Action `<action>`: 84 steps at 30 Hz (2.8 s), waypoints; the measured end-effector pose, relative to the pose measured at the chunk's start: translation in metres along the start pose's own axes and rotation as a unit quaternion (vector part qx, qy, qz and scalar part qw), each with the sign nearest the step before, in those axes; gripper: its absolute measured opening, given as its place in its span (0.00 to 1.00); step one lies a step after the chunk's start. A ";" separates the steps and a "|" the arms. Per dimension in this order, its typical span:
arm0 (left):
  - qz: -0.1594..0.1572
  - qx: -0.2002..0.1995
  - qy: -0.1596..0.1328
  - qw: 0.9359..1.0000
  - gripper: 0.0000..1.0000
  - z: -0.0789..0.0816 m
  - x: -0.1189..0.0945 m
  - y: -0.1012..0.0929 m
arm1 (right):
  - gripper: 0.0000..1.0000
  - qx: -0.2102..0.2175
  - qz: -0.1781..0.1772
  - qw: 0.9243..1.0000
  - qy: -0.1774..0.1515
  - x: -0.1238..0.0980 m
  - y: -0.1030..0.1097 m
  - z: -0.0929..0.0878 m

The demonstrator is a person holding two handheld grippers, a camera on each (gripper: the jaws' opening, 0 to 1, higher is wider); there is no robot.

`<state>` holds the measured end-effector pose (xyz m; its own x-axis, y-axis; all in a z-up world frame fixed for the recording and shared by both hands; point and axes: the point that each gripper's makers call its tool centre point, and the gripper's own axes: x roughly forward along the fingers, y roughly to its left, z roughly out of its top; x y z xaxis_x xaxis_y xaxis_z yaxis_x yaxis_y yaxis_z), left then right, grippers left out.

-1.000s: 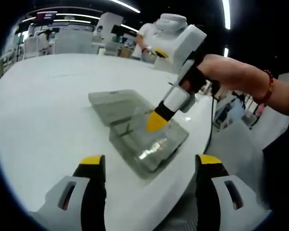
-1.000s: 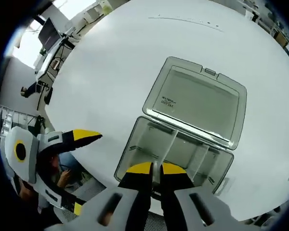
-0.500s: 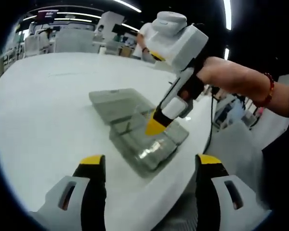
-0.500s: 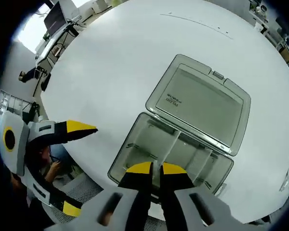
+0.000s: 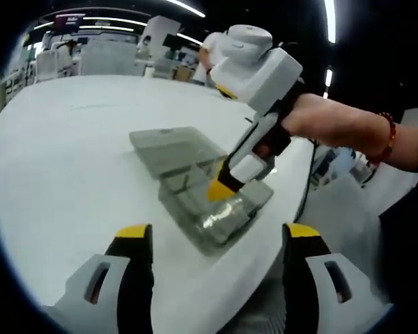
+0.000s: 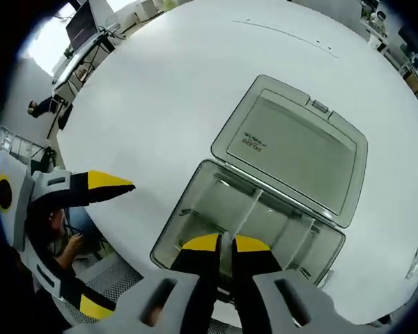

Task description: Insert the divider into the dual guide fixture by aligning both edges with the guide slots and pushing it downward to the bottom, including one-sided entry, uneven engagement, binding, and posture correction.

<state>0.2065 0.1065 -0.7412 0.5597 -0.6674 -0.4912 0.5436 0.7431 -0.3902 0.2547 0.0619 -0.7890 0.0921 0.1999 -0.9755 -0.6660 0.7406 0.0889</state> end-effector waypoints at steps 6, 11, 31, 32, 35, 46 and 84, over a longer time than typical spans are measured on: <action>0.002 0.006 0.000 1.000 0.75 0.002 -0.001 -0.003 | 0.04 -0.071 0.004 0.997 -0.022 -0.001 0.001 -0.001; 0.009 0.010 -0.005 1.000 0.75 0.005 -0.007 -0.008 | 0.08 -0.104 0.012 0.993 -0.054 -0.003 0.002 0.000; 0.045 0.030 -0.021 0.998 0.75 0.016 -0.024 -0.037 | 0.21 -0.129 0.022 0.984 -0.124 -0.019 0.004 -0.004; 0.048 0.031 -0.022 0.998 0.75 0.016 -0.025 -0.038 | 0.21 -0.129 0.024 0.983 -0.126 -0.020 0.004 -0.004; 0.055 0.031 -0.025 0.998 0.75 0.016 -0.027 -0.042 | 0.22 -0.131 0.032 0.981 -0.137 -0.023 0.005 -0.004; 0.080 0.029 -0.040 0.996 0.75 0.022 -0.030 -0.053 | 0.25 -0.148 0.052 0.971 -0.179 -0.040 0.007 -0.006; 0.024 0.048 -0.037 0.998 0.78 0.051 0.051 -0.127 | 0.34 -0.056 0.034 0.951 -0.301 -0.097 -0.112 -0.061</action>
<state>0.1978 -0.0242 -0.6765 0.6294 -0.6355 -0.4472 0.5707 0.7686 -0.2891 0.2754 -0.0799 -0.7164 0.4310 0.6017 -0.6725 -0.7574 0.6463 0.0928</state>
